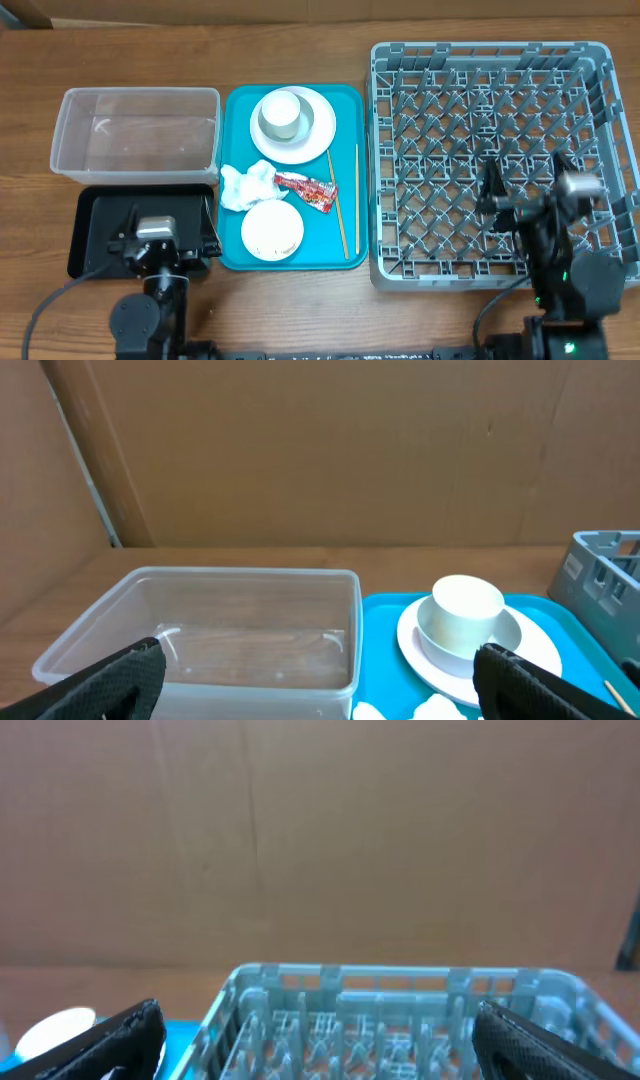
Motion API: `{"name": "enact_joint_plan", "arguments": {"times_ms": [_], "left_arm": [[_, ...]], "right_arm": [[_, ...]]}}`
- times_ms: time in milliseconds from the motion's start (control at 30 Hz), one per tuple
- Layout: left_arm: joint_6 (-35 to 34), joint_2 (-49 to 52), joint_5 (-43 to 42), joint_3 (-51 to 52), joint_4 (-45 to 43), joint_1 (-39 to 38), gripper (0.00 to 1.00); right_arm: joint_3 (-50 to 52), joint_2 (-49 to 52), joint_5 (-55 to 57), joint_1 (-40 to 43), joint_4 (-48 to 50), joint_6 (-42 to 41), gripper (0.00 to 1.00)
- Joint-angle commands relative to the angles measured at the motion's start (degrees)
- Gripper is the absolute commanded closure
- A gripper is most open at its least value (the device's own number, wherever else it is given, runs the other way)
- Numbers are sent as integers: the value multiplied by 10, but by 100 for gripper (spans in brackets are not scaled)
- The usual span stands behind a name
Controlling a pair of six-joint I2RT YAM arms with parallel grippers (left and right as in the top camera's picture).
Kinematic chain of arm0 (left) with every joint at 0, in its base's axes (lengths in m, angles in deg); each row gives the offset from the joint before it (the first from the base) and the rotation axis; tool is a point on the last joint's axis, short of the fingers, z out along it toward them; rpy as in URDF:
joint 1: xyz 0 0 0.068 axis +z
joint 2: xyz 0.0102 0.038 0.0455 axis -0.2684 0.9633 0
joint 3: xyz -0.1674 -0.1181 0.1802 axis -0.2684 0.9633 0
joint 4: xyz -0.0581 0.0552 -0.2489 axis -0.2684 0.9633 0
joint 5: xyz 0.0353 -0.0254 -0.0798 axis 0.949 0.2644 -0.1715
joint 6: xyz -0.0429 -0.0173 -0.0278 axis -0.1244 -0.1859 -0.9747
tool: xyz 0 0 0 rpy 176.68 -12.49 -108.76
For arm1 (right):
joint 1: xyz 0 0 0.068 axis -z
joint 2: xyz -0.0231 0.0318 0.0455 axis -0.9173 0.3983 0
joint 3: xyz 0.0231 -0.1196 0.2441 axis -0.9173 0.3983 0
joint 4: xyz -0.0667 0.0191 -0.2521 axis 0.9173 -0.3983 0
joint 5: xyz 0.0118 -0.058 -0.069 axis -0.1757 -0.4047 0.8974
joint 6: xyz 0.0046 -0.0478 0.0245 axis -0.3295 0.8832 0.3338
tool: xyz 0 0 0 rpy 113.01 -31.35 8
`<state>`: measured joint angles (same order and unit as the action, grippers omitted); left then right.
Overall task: Sort waste into correct bins and load items into the dishwasher
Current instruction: 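Move left gripper to the tissue and red wrapper and grasp them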
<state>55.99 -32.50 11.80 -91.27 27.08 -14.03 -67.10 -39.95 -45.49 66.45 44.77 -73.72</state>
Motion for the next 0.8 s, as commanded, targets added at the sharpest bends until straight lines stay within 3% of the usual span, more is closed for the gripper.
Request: {"name": "enact_joint_plan", "arguments": {"times_ms": [0,200,400,600,767], "left_arm": [[1,87,-11,-76,8,3,0],[1,264,-51,-220,78,3,0],[1,452,-98,-395,202,3,0],[1,632,-110,-584,373,-5,0],[-11,725,-120,-632,395,-9,0]], "right_arm": [[-97,92,-51,2,-33,-4,0],[-235,216,-105,2,-145,-4,0],[-325,299,-114,2,-252,-4,0],[-339,330,-127,2,-271,-5,0],[-339,331,-170,2,-271,-5,0]]}}
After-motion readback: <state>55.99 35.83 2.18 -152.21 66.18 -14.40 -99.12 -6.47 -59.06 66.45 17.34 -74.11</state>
